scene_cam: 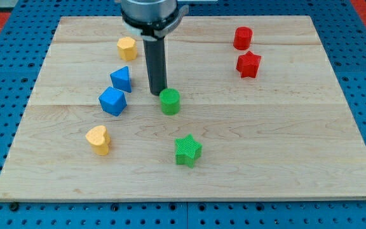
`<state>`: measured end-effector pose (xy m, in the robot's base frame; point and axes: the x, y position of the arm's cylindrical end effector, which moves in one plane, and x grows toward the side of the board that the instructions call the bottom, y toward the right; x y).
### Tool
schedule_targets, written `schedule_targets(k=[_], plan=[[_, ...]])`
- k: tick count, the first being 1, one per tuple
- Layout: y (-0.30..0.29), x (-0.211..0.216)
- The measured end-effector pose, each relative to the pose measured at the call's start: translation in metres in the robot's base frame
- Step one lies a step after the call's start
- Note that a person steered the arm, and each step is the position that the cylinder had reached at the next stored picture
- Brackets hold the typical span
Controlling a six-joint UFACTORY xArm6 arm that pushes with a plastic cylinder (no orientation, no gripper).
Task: Move the green circle vertically above the green star
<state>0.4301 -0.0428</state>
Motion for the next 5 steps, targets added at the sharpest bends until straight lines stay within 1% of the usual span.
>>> schedule_targets(k=[1, 2, 3, 4, 5], plan=[[0.030, 0.021], [0.043, 0.017], [0.030, 0.040], [0.007, 0.044], [0.006, 0.032]])
